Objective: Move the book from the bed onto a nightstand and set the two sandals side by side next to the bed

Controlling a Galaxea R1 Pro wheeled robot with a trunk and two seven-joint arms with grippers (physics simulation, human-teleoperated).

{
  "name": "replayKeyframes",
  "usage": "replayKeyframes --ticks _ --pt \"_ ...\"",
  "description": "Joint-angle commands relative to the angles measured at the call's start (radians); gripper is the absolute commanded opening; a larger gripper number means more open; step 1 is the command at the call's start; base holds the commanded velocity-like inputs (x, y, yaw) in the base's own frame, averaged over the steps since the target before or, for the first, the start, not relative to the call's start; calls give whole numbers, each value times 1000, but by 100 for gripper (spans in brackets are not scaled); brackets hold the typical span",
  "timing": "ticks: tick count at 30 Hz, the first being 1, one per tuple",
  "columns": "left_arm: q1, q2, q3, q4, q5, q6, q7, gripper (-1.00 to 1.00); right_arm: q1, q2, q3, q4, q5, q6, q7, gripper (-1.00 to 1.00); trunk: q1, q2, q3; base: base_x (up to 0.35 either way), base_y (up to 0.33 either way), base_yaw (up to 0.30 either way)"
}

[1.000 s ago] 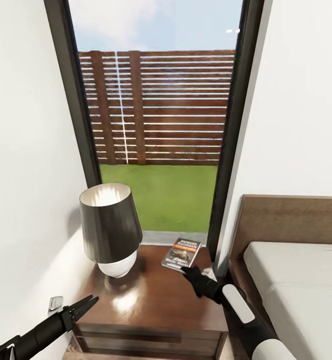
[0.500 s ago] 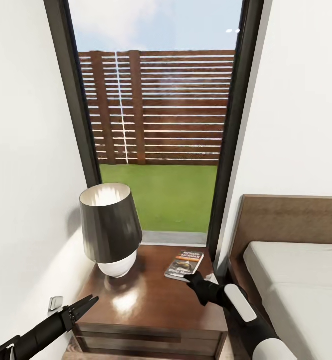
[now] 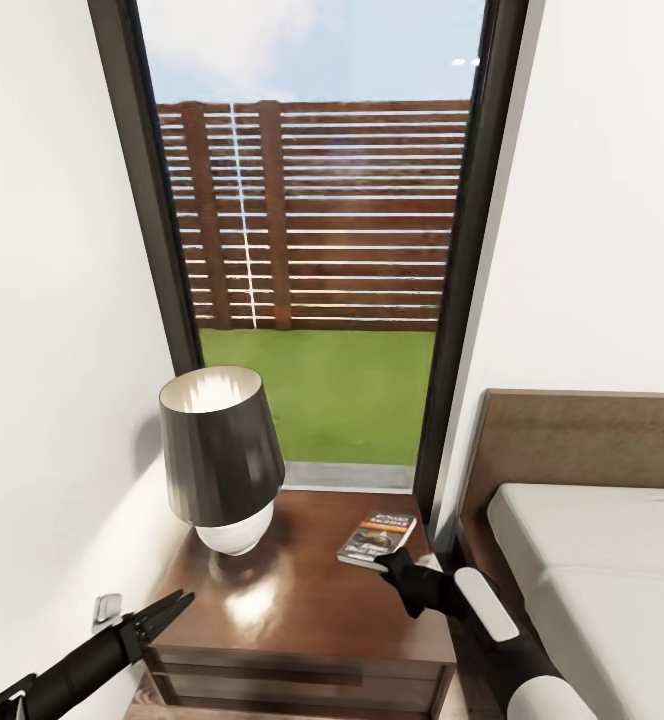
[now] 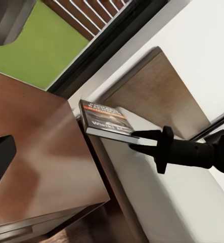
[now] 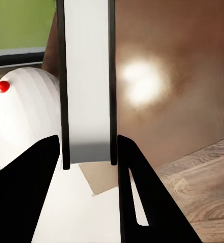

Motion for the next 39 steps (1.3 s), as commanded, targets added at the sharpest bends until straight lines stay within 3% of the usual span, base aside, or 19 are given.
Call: replayKeyframes --ticks 1,18,39 --pt "-2 -2 11 -2 -10 11 -9 100 -1 0 0 -2 -17 -1 -25 -100 0 -1 -1 0 0 0" --pt "-2 -2 29 -2 -10 10 -39 100 -2 0 -2 -2 -31 -2 -53 -100 0 -1 -1 0 0 0" --pt "-2 -4 28 -2 -12 9 -53 100 -2 0 -3 -2 -31 -3 -52 -100 80 -148 -67 0 0 0"
